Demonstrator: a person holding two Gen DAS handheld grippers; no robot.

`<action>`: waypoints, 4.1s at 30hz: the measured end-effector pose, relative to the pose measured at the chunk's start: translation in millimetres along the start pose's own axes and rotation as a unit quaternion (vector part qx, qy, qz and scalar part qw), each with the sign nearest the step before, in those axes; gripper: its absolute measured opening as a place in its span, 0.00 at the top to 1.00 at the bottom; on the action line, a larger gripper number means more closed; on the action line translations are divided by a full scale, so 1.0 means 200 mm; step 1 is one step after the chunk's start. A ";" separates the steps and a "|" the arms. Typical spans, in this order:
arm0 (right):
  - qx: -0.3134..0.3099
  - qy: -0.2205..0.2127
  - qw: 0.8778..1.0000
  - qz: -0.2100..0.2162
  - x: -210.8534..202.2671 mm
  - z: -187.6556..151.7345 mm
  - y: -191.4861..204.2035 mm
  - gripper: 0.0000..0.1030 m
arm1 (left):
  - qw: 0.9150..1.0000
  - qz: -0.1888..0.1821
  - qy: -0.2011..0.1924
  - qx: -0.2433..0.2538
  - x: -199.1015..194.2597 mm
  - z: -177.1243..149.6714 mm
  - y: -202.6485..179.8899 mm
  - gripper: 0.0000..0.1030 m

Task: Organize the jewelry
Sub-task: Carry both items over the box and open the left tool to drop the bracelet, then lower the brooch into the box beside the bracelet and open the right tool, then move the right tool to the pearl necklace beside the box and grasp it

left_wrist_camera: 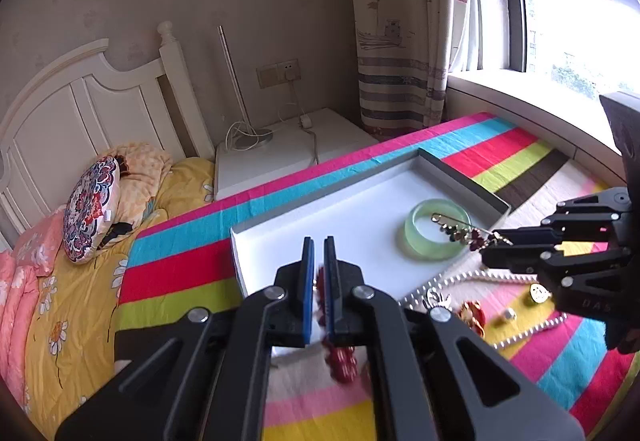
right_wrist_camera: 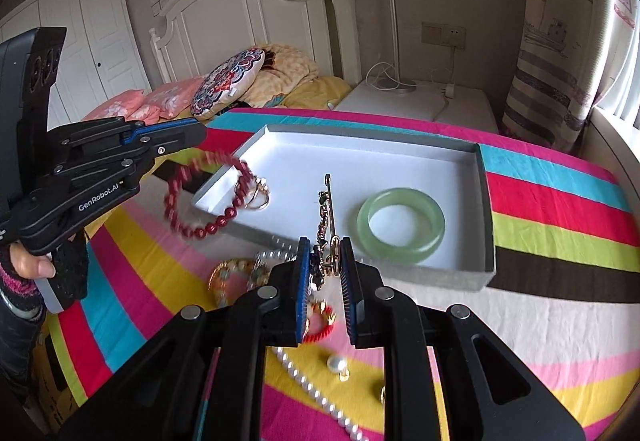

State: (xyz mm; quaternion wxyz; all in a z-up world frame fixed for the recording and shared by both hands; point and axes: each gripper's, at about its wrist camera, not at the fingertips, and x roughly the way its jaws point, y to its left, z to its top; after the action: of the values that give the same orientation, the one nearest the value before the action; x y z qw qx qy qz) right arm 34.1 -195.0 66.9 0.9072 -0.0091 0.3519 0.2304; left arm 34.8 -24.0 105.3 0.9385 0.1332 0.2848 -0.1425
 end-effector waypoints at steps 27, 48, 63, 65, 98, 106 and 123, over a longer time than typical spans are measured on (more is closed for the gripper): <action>0.014 0.035 0.999 0.029 0.33 0.10 -0.06 0.83 | 0.991 0.018 0.075 0.108 0.18 -0.35 -0.14 0.67; 0.062 0.013 0.997 0.048 0.48 0.39 -0.15 0.83 | 0.996 -0.057 0.030 -0.064 0.38 0.25 0.19 0.89; 0.121 0.036 0.992 0.011 0.40 0.26 -0.54 0.55 | 0.992 -0.032 0.060 -0.110 0.35 -0.01 0.28 0.14; 0.108 0.060 0.992 0.004 0.43 0.23 -0.53 0.55 | 0.991 -0.025 0.069 -0.108 0.35 -0.06 0.28 0.13; -0.008 0.103 0.991 -0.085 0.18 -0.13 -0.45 0.48 | 0.980 -0.063 0.184 -0.036 0.45 -0.16 -0.12 0.54; -0.031 0.104 0.992 -0.062 0.02 -0.30 -0.30 0.48 | 0.978 -0.077 0.184 -0.060 0.12 -0.39 -0.17 0.53; -0.003 -0.028 0.999 -0.025 -0.53 -0.70 0.14 0.34 | 0.990 -0.045 -0.015 -0.134 -0.56 -0.71 -0.13 0.02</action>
State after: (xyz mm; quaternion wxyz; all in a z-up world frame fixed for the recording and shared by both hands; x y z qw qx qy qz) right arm -134.9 -239.7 34.3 0.9222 -0.0138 0.3251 0.2090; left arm -134.0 20.0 51.1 0.9447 -0.0089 0.2927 -0.1475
